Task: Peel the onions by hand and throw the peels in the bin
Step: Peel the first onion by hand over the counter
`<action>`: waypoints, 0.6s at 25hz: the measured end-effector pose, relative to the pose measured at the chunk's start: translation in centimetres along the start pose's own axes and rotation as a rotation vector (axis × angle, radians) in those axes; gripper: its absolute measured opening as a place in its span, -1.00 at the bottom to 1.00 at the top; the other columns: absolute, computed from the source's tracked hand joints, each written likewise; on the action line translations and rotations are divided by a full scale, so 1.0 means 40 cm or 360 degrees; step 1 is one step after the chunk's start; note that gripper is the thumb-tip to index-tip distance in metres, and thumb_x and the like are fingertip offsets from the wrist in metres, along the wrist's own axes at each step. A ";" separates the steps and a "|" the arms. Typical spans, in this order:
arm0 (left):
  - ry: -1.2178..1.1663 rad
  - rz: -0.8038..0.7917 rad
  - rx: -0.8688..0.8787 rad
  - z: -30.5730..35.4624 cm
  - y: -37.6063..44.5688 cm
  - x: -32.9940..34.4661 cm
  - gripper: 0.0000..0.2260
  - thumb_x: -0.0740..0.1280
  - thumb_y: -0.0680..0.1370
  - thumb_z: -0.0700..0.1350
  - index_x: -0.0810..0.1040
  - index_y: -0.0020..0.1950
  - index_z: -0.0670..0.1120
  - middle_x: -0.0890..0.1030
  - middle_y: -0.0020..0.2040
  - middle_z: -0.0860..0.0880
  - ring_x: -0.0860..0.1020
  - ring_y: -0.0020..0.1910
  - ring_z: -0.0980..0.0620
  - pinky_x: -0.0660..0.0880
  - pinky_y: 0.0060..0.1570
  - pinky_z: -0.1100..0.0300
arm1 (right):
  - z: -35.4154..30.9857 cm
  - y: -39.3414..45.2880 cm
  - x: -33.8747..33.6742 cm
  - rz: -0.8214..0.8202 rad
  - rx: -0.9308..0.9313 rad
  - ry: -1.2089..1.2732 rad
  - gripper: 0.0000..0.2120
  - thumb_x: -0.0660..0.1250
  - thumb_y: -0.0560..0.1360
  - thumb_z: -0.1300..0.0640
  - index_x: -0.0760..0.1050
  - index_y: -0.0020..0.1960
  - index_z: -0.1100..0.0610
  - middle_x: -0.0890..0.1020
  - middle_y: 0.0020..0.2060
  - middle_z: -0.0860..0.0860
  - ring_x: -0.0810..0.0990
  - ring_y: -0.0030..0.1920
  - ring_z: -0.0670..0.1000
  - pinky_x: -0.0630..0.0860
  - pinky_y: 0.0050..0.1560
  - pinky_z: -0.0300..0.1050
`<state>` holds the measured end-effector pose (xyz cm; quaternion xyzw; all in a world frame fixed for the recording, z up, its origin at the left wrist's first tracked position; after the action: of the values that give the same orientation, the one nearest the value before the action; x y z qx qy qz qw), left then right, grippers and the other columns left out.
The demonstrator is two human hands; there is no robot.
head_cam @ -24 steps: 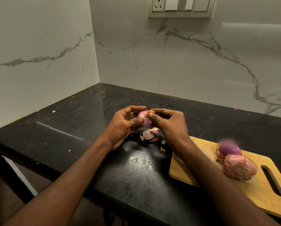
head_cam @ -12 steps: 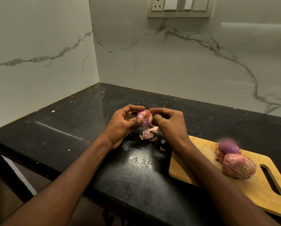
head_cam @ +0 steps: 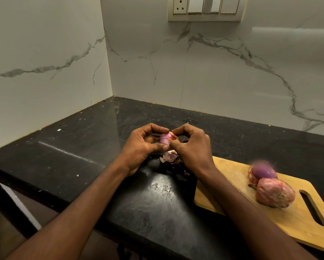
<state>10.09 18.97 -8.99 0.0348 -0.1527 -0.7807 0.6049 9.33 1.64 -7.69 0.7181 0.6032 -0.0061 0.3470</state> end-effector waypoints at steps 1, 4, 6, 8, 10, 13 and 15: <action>0.0002 -0.0011 0.0002 0.001 -0.001 0.001 -0.58 0.54 0.36 -0.40 0.59 0.19 -0.24 0.72 0.08 -0.23 0.72 0.04 -0.18 0.68 0.06 -0.03 | 0.001 0.001 0.001 0.0006 -0.0005 -0.0004 -0.87 0.53 0.48 0.17 0.67 0.01 0.05 0.65 -0.10 -0.18 0.64 -0.10 -0.24 0.52 -0.13 -0.38; -0.0021 -0.0019 -0.0005 -0.002 0.000 -0.002 -0.60 0.51 0.39 -0.41 0.59 0.20 -0.24 0.71 0.11 -0.22 0.71 0.06 -0.14 0.68 0.03 0.05 | 0.003 0.001 0.002 0.0029 0.0013 0.0004 -0.88 0.52 0.48 0.22 0.66 -0.01 0.06 0.66 -0.08 -0.14 0.66 -0.08 -0.16 0.53 -0.17 -0.32; -0.0009 -0.0013 -0.0009 -0.006 0.006 -0.007 -0.64 0.44 0.47 -0.47 0.60 0.22 -0.21 0.70 0.17 -0.20 0.70 0.13 -0.15 0.67 0.05 0.07 | 0.005 0.006 -0.006 0.0070 0.0071 0.0031 -0.86 0.51 0.47 0.26 0.67 -0.05 0.04 0.68 -0.11 -0.15 0.66 -0.07 -0.19 0.59 -0.16 -0.31; -0.0042 -0.0010 -0.0037 -0.012 0.013 -0.014 -0.66 0.35 0.54 -0.48 0.60 0.25 -0.19 0.68 0.22 -0.18 0.67 0.21 -0.15 0.66 0.10 0.06 | 0.013 0.015 -0.017 0.0015 0.0127 0.0140 -0.81 0.48 0.49 0.28 0.69 0.00 0.02 0.71 -0.08 -0.12 0.67 0.01 -0.17 0.66 -0.08 -0.24; -0.0151 -0.0012 -0.0081 -0.017 0.020 -0.020 -0.65 0.27 0.59 -0.48 0.58 0.31 -0.21 0.66 0.25 -0.19 0.64 0.26 -0.15 0.64 0.17 0.03 | 0.008 0.016 -0.019 -0.0142 0.0139 0.0288 -0.72 0.45 0.54 0.23 0.67 0.20 -0.03 0.71 0.04 -0.09 0.68 0.08 -0.12 0.69 -0.08 -0.19; -0.0265 -0.0035 -0.0112 -0.019 0.023 -0.023 -0.65 0.26 0.62 -0.43 0.52 0.40 -0.24 0.63 0.30 -0.25 0.63 0.27 -0.14 0.58 0.29 0.00 | -0.004 0.004 -0.011 -0.0199 -0.0010 0.0285 -0.67 0.52 0.53 0.11 0.66 0.27 -0.09 0.72 0.05 -0.13 0.70 0.03 -0.18 0.68 -0.06 -0.22; -0.0260 -0.0054 -0.0111 -0.013 0.017 -0.017 -0.62 0.36 0.58 -0.38 0.51 0.40 -0.23 0.65 0.27 -0.26 0.65 0.22 -0.14 0.61 0.24 0.02 | -0.008 0.000 -0.006 -0.0098 -0.0015 0.0319 -0.74 0.55 0.50 0.13 0.71 0.17 -0.05 0.75 -0.04 -0.14 0.72 -0.05 -0.18 0.69 -0.06 -0.16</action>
<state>11.03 19.37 -9.37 -0.0475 -0.1736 -0.7959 0.5781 9.14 1.59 -7.33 0.6947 0.6567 0.0580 0.2879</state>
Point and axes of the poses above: each hand's wrist, its own y-axis towards the middle knuckle, its own x-axis out of the palm, z = x × y, the point moved 1 cm from there along y, towards the middle knuckle
